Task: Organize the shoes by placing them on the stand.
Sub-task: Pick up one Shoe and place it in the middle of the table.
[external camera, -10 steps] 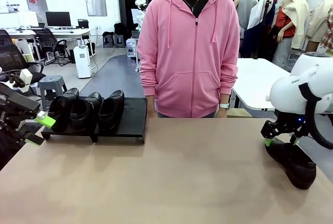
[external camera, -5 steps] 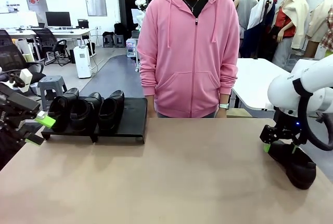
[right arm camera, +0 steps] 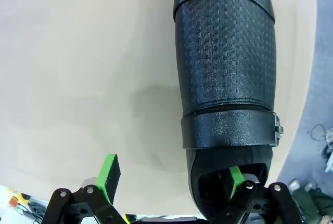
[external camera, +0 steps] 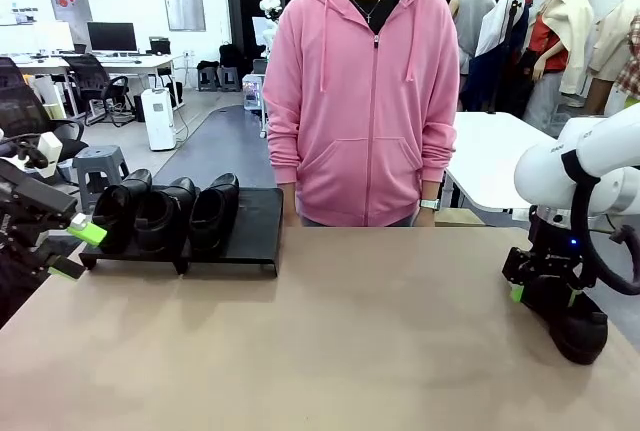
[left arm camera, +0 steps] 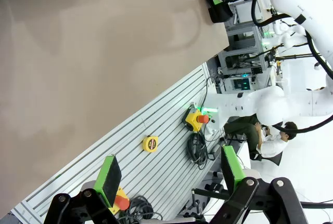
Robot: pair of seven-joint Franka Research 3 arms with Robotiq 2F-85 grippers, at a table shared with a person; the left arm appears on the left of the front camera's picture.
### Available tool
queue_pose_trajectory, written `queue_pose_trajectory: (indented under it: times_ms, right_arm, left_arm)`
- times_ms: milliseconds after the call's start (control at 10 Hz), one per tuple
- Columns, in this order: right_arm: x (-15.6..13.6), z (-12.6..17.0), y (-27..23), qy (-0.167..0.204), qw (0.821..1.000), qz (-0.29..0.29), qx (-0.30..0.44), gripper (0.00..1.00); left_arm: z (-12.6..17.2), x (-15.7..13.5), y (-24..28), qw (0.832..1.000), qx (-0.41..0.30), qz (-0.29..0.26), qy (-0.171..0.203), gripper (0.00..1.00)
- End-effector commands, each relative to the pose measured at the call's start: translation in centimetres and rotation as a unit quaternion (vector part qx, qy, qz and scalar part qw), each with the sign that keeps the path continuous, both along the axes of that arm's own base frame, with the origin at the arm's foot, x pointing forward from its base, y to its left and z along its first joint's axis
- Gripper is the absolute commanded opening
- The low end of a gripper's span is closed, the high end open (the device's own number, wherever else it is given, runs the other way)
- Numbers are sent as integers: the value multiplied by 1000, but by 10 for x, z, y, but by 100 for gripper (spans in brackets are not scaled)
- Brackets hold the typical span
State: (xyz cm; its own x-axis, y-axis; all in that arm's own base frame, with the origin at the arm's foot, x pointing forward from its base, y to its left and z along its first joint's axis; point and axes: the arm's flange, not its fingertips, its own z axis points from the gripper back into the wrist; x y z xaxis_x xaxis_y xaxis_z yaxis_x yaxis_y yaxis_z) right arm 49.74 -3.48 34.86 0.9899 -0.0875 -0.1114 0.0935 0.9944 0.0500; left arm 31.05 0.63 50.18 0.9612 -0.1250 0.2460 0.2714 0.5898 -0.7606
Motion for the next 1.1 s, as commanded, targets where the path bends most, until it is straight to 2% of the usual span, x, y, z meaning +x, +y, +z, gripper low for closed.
queue_pose_trajectory:
  times_ms: [0, 100, 500, 1000]
  right_arm:
    - [7, 5, 1, 12, 1000, -9, -7, 56]
    - [10, 3, 0, 17, 1000, -10, -6, 0]
    - [7, 3, 2, 25, 1000, -8, -11, 0]
    - [3, 7, 0, -9, 1000, -1, -22, 0]
  left_arm:
    - [1, 1, 0, 1000, -13, -6, -10, 100]
    - [1, 1, 0, 1000, -13, -6, -10, 100]
    - [1, 1, 0, 1000, -13, -6, -10, 100]
    - [1, 1, 0, 1000, -13, -6, -10, 100]
